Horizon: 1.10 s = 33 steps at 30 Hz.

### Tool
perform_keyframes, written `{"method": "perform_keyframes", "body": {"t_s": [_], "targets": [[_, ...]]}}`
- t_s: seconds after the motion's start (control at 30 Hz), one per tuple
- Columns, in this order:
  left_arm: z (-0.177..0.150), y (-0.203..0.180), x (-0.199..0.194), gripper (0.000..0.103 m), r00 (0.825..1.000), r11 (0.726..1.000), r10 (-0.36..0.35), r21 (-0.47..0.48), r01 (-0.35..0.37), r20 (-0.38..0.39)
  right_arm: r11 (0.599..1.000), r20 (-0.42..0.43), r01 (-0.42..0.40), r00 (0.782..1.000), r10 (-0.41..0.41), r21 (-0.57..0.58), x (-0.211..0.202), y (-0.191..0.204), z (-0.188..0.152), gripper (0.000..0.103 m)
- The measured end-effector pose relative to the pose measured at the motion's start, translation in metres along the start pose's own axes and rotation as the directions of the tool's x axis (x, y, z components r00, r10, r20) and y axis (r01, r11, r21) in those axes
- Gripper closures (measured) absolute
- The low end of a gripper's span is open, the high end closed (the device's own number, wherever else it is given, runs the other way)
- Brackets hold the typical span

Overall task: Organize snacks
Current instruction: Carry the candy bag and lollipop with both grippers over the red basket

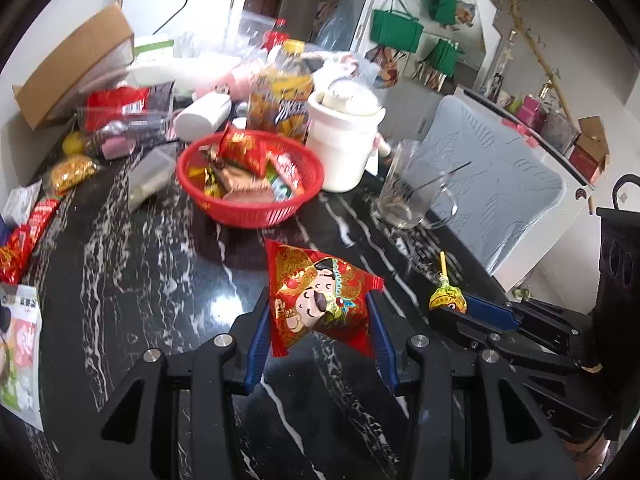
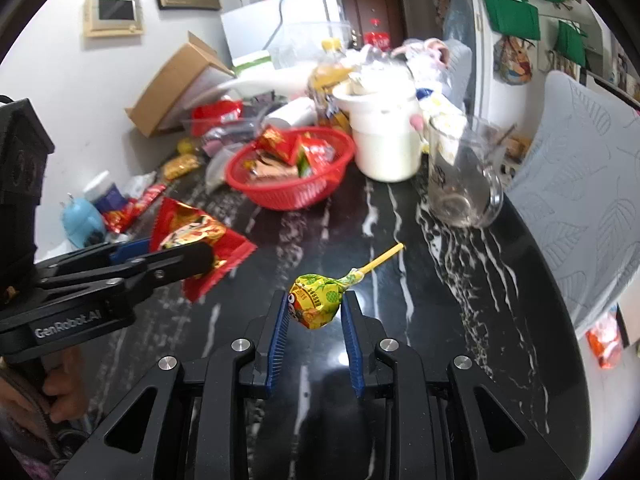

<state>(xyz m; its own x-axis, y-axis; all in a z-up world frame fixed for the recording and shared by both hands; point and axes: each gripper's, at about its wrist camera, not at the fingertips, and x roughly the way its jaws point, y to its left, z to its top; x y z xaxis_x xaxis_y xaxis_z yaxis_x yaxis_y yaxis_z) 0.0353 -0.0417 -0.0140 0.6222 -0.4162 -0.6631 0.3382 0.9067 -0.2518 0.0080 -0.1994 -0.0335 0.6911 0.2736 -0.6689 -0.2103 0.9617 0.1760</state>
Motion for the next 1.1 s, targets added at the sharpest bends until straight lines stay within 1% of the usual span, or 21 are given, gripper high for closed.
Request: {"method": "perform_keyframes", "body": {"t_s": [0.23, 0.4, 0.5, 0.7, 0.83, 0.9, 1.1], "targets": [[0.019, -0.006, -0.020, 0.059, 0.997, 0.999, -0.027, 0.034, 0.025, 0.072, 1.000, 0.063, -0.006, 0.998, 0.008, -0.030, -0.022, 0.010, 0.020, 0.077], [0.042, -0.010, -0.034, 0.059, 0.989, 0.997, -0.031, 0.069, 0.021, 0.142, 0.999, 0.100, -0.003, 0.995, 0.008, -0.050, -0.030, 0.013, 0.038, 0.077], [0.056, -0.010, -0.036, 0.059, 0.985, 0.996, -0.056, 0.076, 0.045, 0.163, 0.998, 0.119, -0.004, 0.993, 0.012, -0.065, -0.030, 0.014, 0.052, 0.077], [0.082, -0.004, -0.033, 0.059, 0.978, 0.994, -0.093, 0.075, 0.080, 0.187, 0.995, 0.146, -0.015, 0.989, 0.028, -0.095, -0.024, 0.014, 0.081, 0.077], [0.101, 0.005, -0.025, 0.059, 0.976, 0.996, -0.074, 0.065, 0.061, 0.207, 0.993, 0.159, -0.016, 0.987, 0.035, -0.115, -0.015, 0.015, 0.101, 0.077], [0.108, 0.010, -0.022, 0.059, 0.973, 0.996, -0.074, 0.059, 0.063, 0.217, 0.992, 0.165, -0.016, 0.986, 0.036, -0.122, -0.009, 0.016, 0.112, 0.077], [0.134, 0.029, -0.007, 0.059, 0.967, 0.998, -0.054, 0.048, 0.044, 0.248, 0.989, 0.170, -0.029, 0.984, 0.054, -0.148, 0.019, 0.017, 0.146, 0.077]]}}
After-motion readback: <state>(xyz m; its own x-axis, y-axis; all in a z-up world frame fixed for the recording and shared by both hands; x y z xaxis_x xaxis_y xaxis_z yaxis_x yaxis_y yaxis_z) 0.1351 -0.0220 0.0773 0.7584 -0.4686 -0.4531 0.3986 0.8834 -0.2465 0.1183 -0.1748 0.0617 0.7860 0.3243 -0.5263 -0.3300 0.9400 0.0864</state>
